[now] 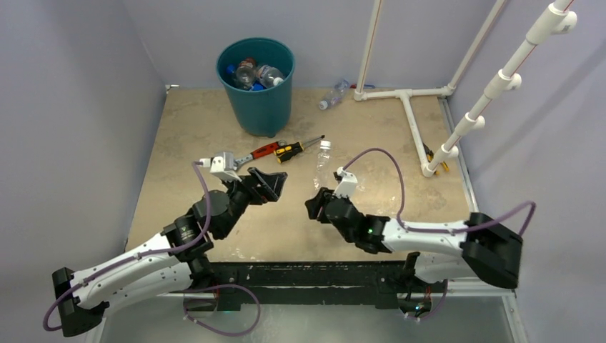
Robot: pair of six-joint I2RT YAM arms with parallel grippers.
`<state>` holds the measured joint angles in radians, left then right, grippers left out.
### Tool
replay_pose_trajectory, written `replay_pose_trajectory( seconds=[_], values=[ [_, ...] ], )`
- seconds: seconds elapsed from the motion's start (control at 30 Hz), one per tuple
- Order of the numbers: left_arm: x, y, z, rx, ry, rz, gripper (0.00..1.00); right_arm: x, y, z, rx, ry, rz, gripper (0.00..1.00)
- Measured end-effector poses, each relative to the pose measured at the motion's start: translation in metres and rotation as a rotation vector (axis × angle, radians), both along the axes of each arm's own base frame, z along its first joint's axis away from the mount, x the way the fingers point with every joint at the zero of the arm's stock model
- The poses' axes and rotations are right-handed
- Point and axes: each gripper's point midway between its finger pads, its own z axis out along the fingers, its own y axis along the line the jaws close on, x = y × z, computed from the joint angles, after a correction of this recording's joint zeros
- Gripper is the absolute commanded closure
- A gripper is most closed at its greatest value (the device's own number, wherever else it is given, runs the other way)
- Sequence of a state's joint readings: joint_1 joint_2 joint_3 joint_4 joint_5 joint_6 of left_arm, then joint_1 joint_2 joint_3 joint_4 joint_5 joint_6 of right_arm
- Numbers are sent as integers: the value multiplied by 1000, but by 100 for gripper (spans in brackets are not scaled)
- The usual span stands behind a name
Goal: Put the plastic bottles in the bin
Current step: Pick up the plastic bottle at the center of the board.
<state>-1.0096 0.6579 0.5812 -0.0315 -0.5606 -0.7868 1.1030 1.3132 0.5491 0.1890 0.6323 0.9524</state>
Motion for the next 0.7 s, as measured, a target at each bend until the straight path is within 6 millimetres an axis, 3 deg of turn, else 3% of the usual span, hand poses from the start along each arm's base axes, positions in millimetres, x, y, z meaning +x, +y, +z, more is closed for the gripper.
replay_pose_trajectory(
  seconds=[0.27, 0.57, 0.7],
  values=[
    [12, -9, 21, 71, -102, -2, 6, -48, 5, 60, 143, -265, 339, 73],
    [12, -46, 75, 117, -217, -147, 5, -82, 14, 87, 199, -407, 578, 75],
    [14, -60, 81, 131, -226, -184, 6, -87, 14, 95, 210, -438, 604, 75]
  ],
)
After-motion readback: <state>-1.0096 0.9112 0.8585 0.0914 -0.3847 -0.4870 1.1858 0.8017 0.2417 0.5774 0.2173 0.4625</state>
